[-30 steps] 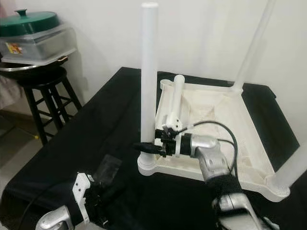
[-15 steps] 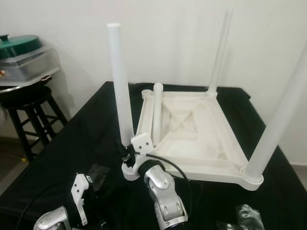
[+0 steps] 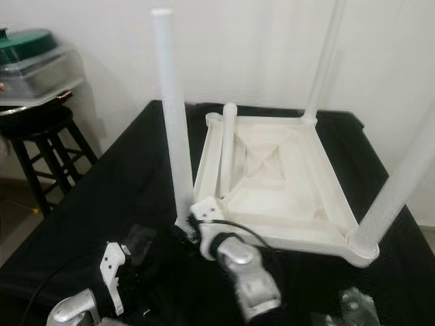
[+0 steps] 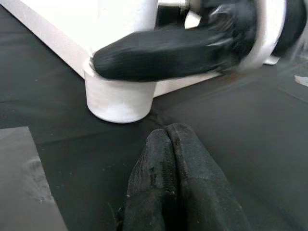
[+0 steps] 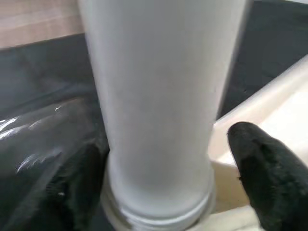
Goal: Building children table
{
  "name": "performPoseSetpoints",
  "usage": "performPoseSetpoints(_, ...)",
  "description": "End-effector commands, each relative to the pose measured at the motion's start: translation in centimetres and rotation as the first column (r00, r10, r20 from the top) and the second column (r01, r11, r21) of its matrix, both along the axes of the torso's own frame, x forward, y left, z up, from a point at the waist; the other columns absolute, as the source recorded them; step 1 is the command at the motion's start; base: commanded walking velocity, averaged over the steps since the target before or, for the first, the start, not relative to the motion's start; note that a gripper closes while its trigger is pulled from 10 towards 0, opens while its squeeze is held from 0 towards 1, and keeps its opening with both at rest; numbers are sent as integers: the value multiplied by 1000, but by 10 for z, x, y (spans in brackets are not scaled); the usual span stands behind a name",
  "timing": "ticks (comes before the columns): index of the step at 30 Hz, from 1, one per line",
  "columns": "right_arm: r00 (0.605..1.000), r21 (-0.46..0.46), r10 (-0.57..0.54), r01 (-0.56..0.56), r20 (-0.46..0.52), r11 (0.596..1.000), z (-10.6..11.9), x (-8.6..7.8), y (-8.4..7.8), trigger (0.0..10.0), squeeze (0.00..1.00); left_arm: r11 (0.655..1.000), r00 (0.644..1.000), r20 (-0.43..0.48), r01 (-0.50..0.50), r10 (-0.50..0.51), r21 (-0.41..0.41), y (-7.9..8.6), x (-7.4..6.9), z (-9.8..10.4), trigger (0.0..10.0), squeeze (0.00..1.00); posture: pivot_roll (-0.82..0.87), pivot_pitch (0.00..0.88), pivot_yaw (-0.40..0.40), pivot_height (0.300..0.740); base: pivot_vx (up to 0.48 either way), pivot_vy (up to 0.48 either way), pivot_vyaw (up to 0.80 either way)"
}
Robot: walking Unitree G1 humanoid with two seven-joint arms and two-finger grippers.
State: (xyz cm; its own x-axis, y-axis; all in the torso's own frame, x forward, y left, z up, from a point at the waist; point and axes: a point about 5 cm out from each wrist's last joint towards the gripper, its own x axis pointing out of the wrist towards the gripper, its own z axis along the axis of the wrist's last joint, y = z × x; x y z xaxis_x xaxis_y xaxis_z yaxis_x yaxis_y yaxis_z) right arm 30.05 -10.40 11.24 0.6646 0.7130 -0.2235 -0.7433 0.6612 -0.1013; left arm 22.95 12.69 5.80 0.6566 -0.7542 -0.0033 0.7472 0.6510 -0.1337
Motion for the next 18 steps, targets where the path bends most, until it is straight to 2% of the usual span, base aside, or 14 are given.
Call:
performPoseSetpoints(1,994,29,104,-105,46,994,12,2,4,10000,945,1000,1000,-5,-1,1,6,0,1,-1,10000,0,-2,0,5,740,0,0,0)
performPoseSetpoints(2,984,7,167,-168,65,986,21,8,-6,10000,0,1000,1000,-5,0,0,5,0,1,-1,10000,0,3,0,-2,740,0,0,0)
performPoseSetpoints(3,984,7,167,-168,65,986,21,8,-6,10000,0,1000,1000,-5,0,0,5,0,1,-1,10000,0,3,0,-2,740,0,0,0)
performPoseSetpoints(4,972,1,225,-225,69,974,30,16,-16,10000,0,1000,1000,-4,0,0,5,-1,2,-1,10000,0,10,0,-8,740,0,0,0)
performPoseSetpoints(5,972,1,225,-225,69,974,30,16,-16,10000,0,1000,1000,-4,0,0,5,-1,2,-1,10000,0,10,0,-8,740,0,0,0)
performPoseSetpoints(7,945,6,323,-324,59,946,45,25,-28,10000,0,1000,1000,-1,-2,2,6,-1,2,-1,10000,0,17,0,-12,740,0,0,0)
performPoseSetpoints(9,933,6,357,-358,56,934,51,28,-31,10000,0,1000,1000,0,-4,4,7,-1,3,-1,10000,0,24,0,-17,740,0,0,0)
performPoseSetpoints(10,921,9,386,-387,45,922,56,31,-33,5333,0,1000,1000,2,-5,5,8,-2,3,-1,10000,0,29,0,-19,740,0,0,0)
performPoseSetpoints(11,921,9,386,-387,45,922,56,31,-33,5333,0,1000,1000,2,-5,5,8,-2,3,-1,10000,0,29,0,-19,740,0,0,0)
performPoseSetpoints(12,911,18,411,-412,33,911,61,34,-34,1098,0,1000,1000,3,-5,5,9,-2,4,0,10000,0,32,0,-21,740,0,0,0)
performPoseSetpoints(13,898,23,439,-439,23,898,65,37,-36,2039,0,1000,1000,4,-6,6,9,-2,4,0,10000,0,33,0,-22,740,0,0,0)
performPoseSetpoints(15,898,23,439,-439,23,898,65,37,-36,2039,0,1000,1000,4,-6,6,9,-2,4,0,10000,0,33,0,-22,740,0,0,0)
performPoseSetpoints(16,887,21,461,-461,5,887,66,38,-38,0,0,1000,1000,4,-5,5,9,-2,4,0,10000,0,33,0,-22,740,0,0,0)
performPoseSetpoints(18,878,17,478,-478,-18,878,64,40,-42,0,0,1000,1000,4,-5,5,8,-3,4,0,10000,0,33,0,-24,740,0,0,0)
